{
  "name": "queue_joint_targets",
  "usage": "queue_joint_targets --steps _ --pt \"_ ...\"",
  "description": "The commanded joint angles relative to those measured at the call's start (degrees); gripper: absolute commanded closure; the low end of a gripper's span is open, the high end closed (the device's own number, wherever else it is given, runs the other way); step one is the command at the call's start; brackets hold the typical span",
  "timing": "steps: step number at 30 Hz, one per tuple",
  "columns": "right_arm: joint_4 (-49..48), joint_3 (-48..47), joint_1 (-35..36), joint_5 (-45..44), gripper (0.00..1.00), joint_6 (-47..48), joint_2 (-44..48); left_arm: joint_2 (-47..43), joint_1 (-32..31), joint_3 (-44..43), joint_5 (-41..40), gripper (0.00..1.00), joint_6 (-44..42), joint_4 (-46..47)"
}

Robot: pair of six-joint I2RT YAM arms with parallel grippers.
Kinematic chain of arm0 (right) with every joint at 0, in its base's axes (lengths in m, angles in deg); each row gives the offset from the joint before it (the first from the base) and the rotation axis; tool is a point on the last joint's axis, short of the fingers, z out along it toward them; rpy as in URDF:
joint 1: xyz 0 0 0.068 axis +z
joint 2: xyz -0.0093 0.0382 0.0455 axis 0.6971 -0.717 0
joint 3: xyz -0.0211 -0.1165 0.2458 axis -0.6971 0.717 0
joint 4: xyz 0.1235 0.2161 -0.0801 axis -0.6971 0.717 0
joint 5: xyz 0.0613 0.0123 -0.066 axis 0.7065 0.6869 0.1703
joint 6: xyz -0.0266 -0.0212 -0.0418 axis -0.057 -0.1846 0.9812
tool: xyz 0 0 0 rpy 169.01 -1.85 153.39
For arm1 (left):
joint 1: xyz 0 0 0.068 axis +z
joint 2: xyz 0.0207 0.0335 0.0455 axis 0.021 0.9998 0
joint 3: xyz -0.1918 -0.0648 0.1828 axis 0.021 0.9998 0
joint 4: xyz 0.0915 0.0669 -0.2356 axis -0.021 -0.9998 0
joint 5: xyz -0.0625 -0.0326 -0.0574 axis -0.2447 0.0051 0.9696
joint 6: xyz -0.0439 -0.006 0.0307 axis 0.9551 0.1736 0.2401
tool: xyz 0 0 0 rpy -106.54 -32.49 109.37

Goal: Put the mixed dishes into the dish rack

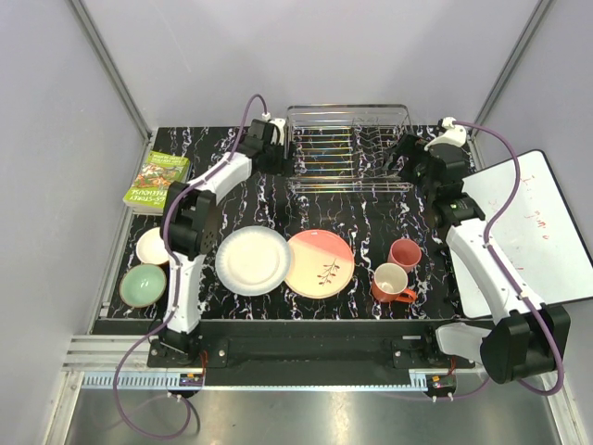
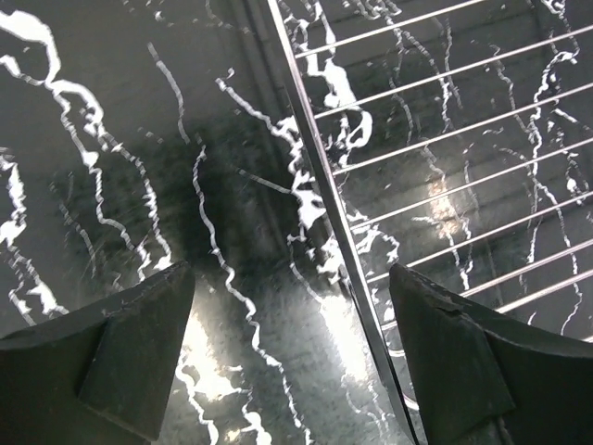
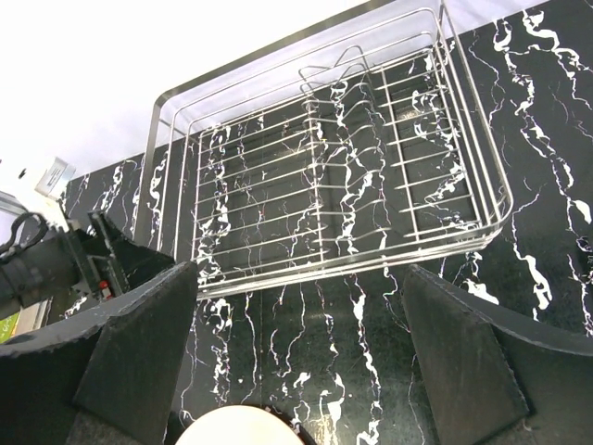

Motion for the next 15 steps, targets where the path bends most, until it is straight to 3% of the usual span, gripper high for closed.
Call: queue_joint_targets --steps 1,4,15 --pt "-2.28 -0.02 0.58 -1.04 0.00 -0.77 -0.42 -5.24 1.04 4.34 -2.80 0.17 -2.47 2.68" --pt "-2.28 0.07 0.58 -0.87 0.00 -1.21 -0.60 -7.79 1.39 8.29 -2.44 0.33 -4.40 2.95" --pt "-2.28 0.94 0.58 -1.04 0.00 -2.62 -3.06 -22.19 3.41 27.36 -3.32 0.34 -9.66 5.49"
